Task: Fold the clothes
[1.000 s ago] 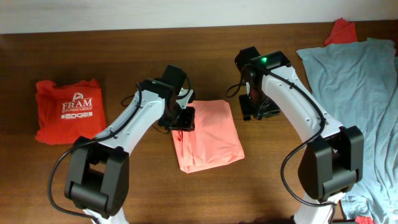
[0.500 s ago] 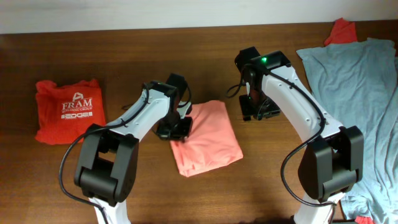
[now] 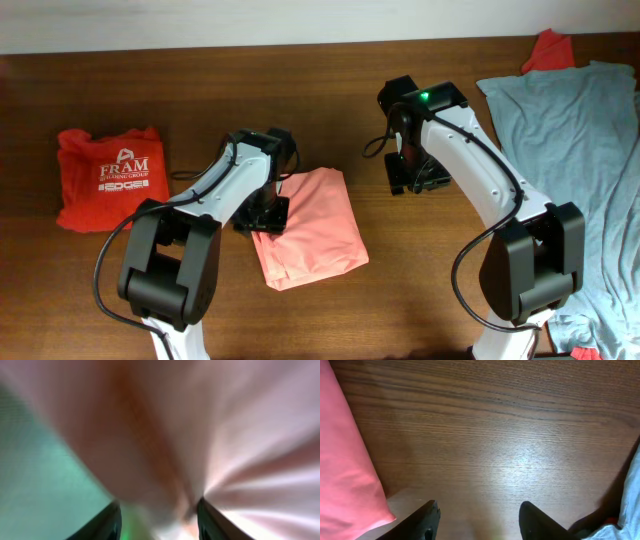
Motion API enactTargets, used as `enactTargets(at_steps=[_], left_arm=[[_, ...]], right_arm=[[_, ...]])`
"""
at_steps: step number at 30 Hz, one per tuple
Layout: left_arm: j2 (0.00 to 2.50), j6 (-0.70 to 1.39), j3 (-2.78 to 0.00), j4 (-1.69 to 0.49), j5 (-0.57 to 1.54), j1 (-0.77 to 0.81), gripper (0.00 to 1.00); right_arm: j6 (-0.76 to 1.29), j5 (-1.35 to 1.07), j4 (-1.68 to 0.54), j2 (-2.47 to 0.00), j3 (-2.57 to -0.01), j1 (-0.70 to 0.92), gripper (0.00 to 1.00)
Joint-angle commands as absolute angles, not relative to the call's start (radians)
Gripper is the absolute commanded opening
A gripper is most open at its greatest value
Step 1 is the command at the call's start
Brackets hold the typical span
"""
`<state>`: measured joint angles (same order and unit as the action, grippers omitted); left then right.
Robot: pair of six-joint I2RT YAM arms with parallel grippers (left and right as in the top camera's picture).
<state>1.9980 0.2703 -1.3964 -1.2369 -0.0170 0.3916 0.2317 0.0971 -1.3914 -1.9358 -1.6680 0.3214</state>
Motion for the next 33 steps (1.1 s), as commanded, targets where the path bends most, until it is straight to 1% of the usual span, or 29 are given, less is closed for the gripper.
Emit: enactTargets(at_steps=[1, 4, 8, 11, 12, 13, 14, 15, 18, 21, 22, 26, 33], left_arm=[[1.998, 0.276, -1.39, -1.278, -0.104, 0.392, 0.48], [1.994, 0.276, -1.394, -1.288, -0.103, 0.392, 0.41], [1.922, 0.253, -1.454, -1.304, -0.102, 0.39, 0.4], [1.839, 0.176, -1.514, -1.272, -0.09, 0.39, 0.41], [1.789, 0.085, -1.546, -1.222, -0.049, 0.387, 0.56], [1.77, 0.017, -1.557, -1.188, -0.014, 0.382, 0.66], [1.76, -0.033, -1.562, -1.159, 0.012, 0.374, 0.72], [1.756, -0.069, -1.563, -1.133, 0.036, 0.363, 0.75], [1.802, -0.112, -1.563, -1.037, 0.124, 0.288, 0.76], [1.899, -0.21, -1.563, -0.979, 0.294, 0.216, 0.76], [1.928, -0.228, -1.563, -0.972, 0.318, 0.204, 0.76], [2.037, -0.309, -1.563, -0.966, 0.36, 0.185, 0.77], [2.184, -0.339, -1.563, -1.013, 0.423, 0.185, 0.77]], right_arm=[[0.233, 0.114, -1.396, -1.917, -1.683, 0.32, 0.56], [0.233, 0.113, -1.396, -1.917, -1.683, 0.32, 0.56], [0.221, 0.113, -1.397, -1.917, -1.683, 0.32, 0.56], [0.218, 0.113, -1.397, -1.917, -1.683, 0.32, 0.56], [0.218, 0.113, -1.397, -1.917, -1.683, 0.32, 0.57], [0.218, 0.113, -1.397, -1.917, -1.683, 0.32, 0.57], [0.218, 0.113, -1.397, -1.917, -1.683, 0.32, 0.57], [0.218, 0.113, -1.398, -1.917, -1.683, 0.32, 0.57], [0.218, 0.113, -1.407, -1.917, -1.683, 0.32, 0.57], [0.218, 0.113, -1.411, -1.917, -1.683, 0.32, 0.57], [0.218, 0.113, -1.411, -1.917, -1.683, 0.32, 0.57], [0.218, 0.113, -1.411, -1.917, -1.683, 0.32, 0.57], [0.218, 0.113, -1.411, -1.917, -1.683, 0.32, 0.57]])
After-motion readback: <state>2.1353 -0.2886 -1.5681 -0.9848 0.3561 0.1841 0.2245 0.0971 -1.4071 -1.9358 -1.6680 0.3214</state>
